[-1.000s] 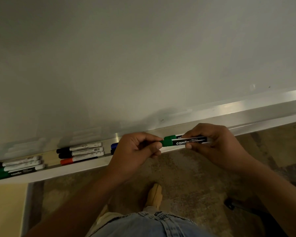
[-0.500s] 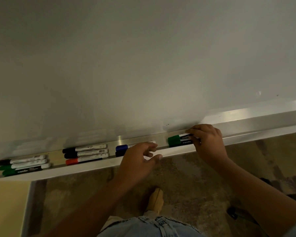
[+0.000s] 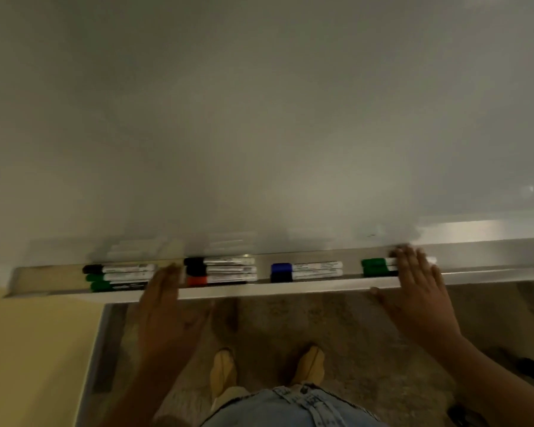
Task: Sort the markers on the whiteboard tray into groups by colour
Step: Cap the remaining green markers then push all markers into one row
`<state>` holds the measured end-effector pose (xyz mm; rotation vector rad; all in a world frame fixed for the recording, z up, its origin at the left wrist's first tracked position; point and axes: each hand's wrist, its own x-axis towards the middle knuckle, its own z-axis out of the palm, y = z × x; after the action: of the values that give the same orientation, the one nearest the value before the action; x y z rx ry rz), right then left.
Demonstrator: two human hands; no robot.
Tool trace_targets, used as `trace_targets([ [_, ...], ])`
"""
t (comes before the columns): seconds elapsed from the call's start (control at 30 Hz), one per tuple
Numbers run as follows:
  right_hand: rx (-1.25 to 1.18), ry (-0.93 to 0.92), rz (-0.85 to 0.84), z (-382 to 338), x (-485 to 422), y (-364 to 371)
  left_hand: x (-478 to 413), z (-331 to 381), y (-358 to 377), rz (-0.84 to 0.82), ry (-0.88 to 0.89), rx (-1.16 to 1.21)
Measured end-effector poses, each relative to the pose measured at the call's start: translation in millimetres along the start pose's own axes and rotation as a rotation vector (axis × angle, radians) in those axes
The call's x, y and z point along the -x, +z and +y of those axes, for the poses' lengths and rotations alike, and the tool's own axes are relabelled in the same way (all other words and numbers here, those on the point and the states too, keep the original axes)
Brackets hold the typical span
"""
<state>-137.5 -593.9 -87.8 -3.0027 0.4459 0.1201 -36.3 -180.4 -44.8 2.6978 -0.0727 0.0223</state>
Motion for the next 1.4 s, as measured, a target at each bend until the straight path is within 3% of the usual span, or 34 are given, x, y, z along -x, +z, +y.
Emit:
trace_targets([
  [0.1, 0.007, 0.035, -0.005, -10, -1, 4, -12, -71, -22, 0.065, -0.160, -0.070],
  [0.23, 0.007, 0.060, -0.028, -19, -2, 5, -24, -131, -37, 0.016, -0.330, -0.088],
  [0.47, 0.036, 0.034, -0.054, -49, -1, 7, -40, -145, -30, -0.128, -0.233, -0.024],
  [0.8, 0.045, 0.030, -0.062, -112, -1, 21, -35, -127, -18, -0.137, -0.181, 0.127],
  [1.07, 0.046, 0.020, -0.078, -109, 0, 20, -39, -133, -29, -0.071, -0.184, 0.278],
  [1.23, 0.052, 0.021, -0.084, -110, 0, 19, -50, -144, -34, -0.057, -0.251, 0.179],
  [1.4, 0.062, 0.034, -0.093, -111, -1, 19, -63, -142, -37, -0.120, -0.180, 0.207],
])
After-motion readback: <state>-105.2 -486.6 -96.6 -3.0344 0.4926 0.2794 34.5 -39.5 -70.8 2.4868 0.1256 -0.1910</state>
